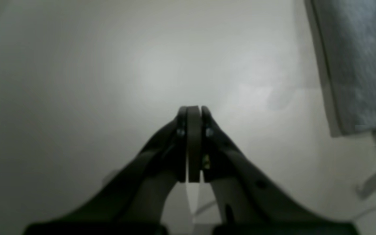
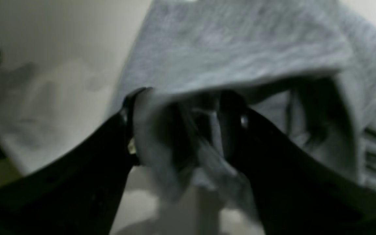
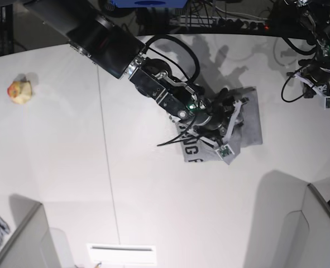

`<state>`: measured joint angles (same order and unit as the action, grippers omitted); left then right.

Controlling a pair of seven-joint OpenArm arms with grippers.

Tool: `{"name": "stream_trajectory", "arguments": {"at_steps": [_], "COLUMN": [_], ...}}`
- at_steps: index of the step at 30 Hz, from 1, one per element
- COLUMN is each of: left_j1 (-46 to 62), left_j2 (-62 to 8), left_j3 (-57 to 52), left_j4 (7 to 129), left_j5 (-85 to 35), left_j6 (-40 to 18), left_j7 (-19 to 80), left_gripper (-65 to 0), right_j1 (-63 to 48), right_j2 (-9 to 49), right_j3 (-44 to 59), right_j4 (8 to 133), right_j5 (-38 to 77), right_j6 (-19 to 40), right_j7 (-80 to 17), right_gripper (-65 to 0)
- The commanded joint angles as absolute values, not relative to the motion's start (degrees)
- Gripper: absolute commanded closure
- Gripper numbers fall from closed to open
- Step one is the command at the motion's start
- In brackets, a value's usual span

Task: Fold the T-shirt properly
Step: 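Fold the shirt bundle over toward the right gripper with both grippers, then press the folded bundle flat with the right gripper and release it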

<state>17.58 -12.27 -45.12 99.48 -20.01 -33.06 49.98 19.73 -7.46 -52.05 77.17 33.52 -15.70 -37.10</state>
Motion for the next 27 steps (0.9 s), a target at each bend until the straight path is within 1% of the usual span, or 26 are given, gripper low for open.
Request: {"name": "stream_trajectory", "arguments": {"at_steps": [1, 5, 11, 17, 20, 22, 25, 27], "left_j1": [17.54, 17.80, 17.89, 17.80, 17.63, 17.54, 17.54, 17.54], "left_j2": [-13.23, -13.05, -12.97, -12.88, -12.88, -12.88, -12.88, -12.88], "left_j3": [-45.58, -45.58, -45.58, -45.58, -45.58, -45.58, -45.67, -45.67], "left_j4": [100.35, 100.70, 100.70, 100.70, 100.70, 100.62, 100.62, 100.62], "left_j5": [-20.62, -20.97, -21.05, -21.05, -21.05, -21.14, -21.14, -21.14], "left_j6": [-33.27, -33.27, -33.27, -33.27, -33.27, -33.27, -33.27, -33.27], "left_j7": [49.01, 49.01, 49.01, 49.01, 49.01, 49.01, 49.01, 49.01], "left_gripper": [0.0, 0.0, 0.0, 0.0, 0.0, 0.0, 0.0, 0.0], "right_j1": [22.20, 23.52, 23.52, 23.69, 24.48, 25.54, 26.86, 27.74], "right_j2": [-8.48, -8.48, -8.57, -8.66, -8.92, -9.00, -9.00, -9.00], "right_j3": [-52.00, -52.09, -52.18, -61.49, -65.10, -67.74, -68.97, -68.97], "right_j4": [79.34, 79.52, 74.15, 73.80, 73.89, 74.15, 75.91, 80.31], "right_j5": [34.86, 38.37, 38.64, 39.34, 44.00, 46.20, 50.07, 51.21], "right_j6": [-16.40, -17.10, -17.01, -16.92, -16.92, -16.92, -16.92, -16.92], "right_j7": [-36.44, -36.88, -36.62, -32.40, -32.22, -30.29, -27.82, -27.82], "right_gripper": [-28.4, -28.5, -28.1, -28.1, -27.9, -27.9, -27.9, -27.8]}}
